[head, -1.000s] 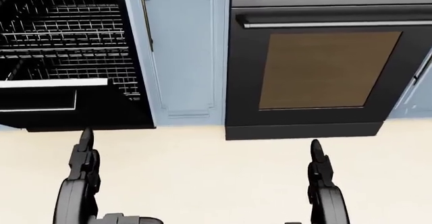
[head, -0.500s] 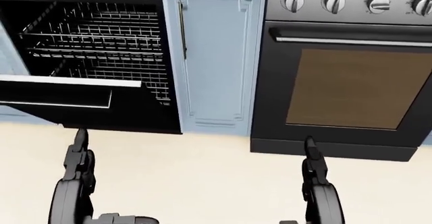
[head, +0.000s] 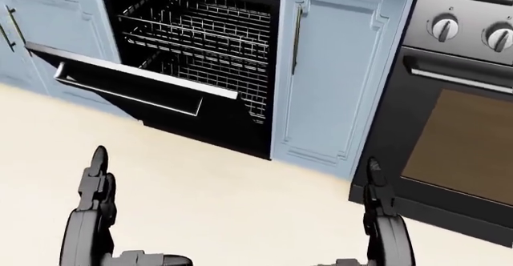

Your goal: Close the dishwasher door

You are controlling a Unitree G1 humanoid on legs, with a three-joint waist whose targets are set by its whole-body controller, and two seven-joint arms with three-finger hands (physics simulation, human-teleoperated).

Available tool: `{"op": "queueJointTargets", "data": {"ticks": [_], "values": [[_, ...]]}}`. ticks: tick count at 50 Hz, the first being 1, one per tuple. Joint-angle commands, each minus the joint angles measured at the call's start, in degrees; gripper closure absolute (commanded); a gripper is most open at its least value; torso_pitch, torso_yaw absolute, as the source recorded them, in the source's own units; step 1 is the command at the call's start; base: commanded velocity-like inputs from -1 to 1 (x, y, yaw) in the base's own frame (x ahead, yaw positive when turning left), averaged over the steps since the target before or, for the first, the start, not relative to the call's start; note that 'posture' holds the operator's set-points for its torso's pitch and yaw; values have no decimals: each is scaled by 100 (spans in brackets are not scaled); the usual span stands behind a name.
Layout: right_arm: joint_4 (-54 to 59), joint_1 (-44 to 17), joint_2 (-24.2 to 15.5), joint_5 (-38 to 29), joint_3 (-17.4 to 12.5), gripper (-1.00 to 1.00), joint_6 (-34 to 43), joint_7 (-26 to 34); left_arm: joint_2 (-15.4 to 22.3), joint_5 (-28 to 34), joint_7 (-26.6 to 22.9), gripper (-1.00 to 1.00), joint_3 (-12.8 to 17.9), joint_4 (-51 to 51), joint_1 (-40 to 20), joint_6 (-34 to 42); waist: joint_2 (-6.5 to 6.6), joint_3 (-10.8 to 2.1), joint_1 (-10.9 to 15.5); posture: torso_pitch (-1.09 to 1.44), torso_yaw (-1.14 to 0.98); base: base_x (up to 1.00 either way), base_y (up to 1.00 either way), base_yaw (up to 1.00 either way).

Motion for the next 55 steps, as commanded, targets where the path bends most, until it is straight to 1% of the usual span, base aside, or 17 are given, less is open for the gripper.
{"op": "queueJointTargets", "data": {"ticks": [1,2,4,9,13,15,16,26,29,30,31,32,34,38,42,44,55], "values": [[-164,-78,10,4,-6,-100,-150,-20,26,4,0,-100,-12,-219,-76,-149,49,-102,-15,0,0,0,0,64],[-157,-77,9,7,-7,-100,-155,-18,24,5,-1,-100,-15,-234,-70,-143,52,-22,-25,0,0,0,0,64],[-187,-71,4,17,-15,-100,-134,-14,25,5,0,-100,-12,-238,-73,-140,49,-74,-1,0,0,0,0,63],[-179,-74,13,12,-1,-100,-135,-19,28,8,3,-100,-8,-209,-85,-159,329,-35,-21,0,0,0,0,63],[-130,-82,8,22,-3,-100,-155,-10,25,14,-1,-100,-16,-229,-70,-162,684,-40,-54,0,0,0,0,59],[-185,-68,4,25,-6,-100,-120,-6,26,16,-3,-100,-16,-229,-74,-162,1043,-158,-29,0,0,0,0,52],[-198,-66,4,24,-7,-100,-111,-6,25,14,-6,-100,-16,-226,-75,-160,880,-138,18,0,0,0,0,52],[-250,-49,6,1,0,-100,-64,-17,22,20,-10,-100,-19,-244,-65,-160,365,-23,50,0,0,0,0,53],[-256,-49,7,7,-7,-100,-61,-18,21,26,-9,-100,-23,-237,-66,-166,-36,-77,19,0,0,0,0,58],[-233,-59,12,5,-1,-100,-73,-22,22,27,-9,-100,-23,-221,-72,-174,-30,-131,26,0,0,0,0,59],[-215,-65,14,4,2,-100,-86,-22,23,27,-8,-100,-22,-213,-74,-178,84,-36,-38,0,0,0,0,59],[-202,-77,13,7,2,-100,-86,-19,25,23,-11,-100,-18,-219,-74,-175,44,-3,3,0,0,0,0,59],[-199,-82,10,13,0,-100,-85,-15,25,10,-16,-100,-12,-216,-80,-171,84,-75,12,0,0,0,0,59],[-257,-75,16,10,12,-100,-39,-14,15,32,-13,-100,-36,-250,-51,-168,312,-41,-6,0,0,0,0,59],[-241,-99,11,20,5,-100,-23,-9,16,17,-19,-100,-30,-203,-73,-171,654,-41,-39,0,0,0,0,59],[-262,-101,18,12,16,-100,-12,-15,17,24,-18,-100,-34,-202,-67,-183,985,-131,-27,0,0,0,0,59],[-239,-64,17,37,9,-100,-67,-2,26,19,-17,-100,-14,-228,-69,-173,373,-25,64,0,0,0,0,59]]}}
